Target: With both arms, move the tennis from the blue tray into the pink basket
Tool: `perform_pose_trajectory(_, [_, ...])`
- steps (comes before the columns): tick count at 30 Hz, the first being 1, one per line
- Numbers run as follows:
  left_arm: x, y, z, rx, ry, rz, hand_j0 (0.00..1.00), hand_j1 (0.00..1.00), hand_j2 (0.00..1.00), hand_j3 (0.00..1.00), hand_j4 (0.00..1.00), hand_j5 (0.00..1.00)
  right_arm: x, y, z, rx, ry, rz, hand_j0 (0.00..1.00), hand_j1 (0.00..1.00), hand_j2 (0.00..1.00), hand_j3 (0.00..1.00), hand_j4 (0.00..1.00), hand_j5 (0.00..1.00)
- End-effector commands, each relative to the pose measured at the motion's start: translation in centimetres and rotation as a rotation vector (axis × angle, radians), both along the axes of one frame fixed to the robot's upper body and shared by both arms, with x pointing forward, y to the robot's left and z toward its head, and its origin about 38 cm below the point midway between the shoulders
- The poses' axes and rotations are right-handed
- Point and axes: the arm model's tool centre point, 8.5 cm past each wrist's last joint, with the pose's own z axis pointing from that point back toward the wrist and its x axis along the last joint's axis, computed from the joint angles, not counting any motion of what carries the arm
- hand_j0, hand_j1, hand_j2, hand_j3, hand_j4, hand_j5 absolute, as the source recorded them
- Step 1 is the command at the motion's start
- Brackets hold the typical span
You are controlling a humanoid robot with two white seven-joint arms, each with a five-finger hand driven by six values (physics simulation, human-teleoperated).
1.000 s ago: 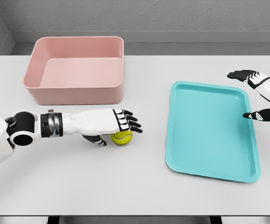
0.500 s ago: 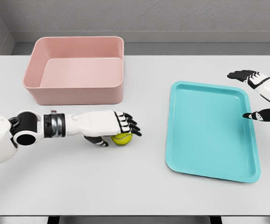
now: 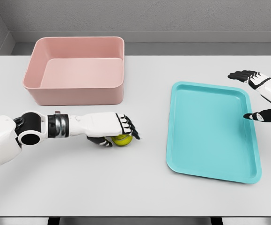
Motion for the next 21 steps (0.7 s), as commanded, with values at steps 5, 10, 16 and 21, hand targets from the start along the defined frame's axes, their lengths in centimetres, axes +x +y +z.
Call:
perform_pose_trajectory(5, [0.0,0.2,-0.3,0.026,0.015,0.000,0.64,0.64,0.64,0.64,0.64,0.64,0.0,-0.1,0.1,0.008,-0.001,-0.001,1.00,1.00,1.00,1.00,1.00,1.00])
perform_pose_trajectory(10, [0.0,0.1,-0.3,0.022,0.017,0.000,0.60,0.60,0.60,0.60,0.60,0.60,0.0,-0.1,0.1,0.008,0.001,-0.002,1.00,1.00,1.00,1.00,1.00,1.00])
perform_pose_trajectory(16, [-0.1,0.2,0.3,0.016,0.007,-0.006,0.60,0.60,0.60,0.60,0.60,0.60,0.0,-0.1,0.1,0.008,0.001,-0.002,1.00,1.00,1.00,1.00,1.00,1.00])
perform_pose_trajectory(21, [-0.1,0.3,1.8,0.009,-0.022,-0.017,0.60,0.60,0.60,0.60,0.60,0.60,0.0,-0.1,0.0,0.008,0.002,-0.003,1.00,1.00,1.00,1.00,1.00,1.00])
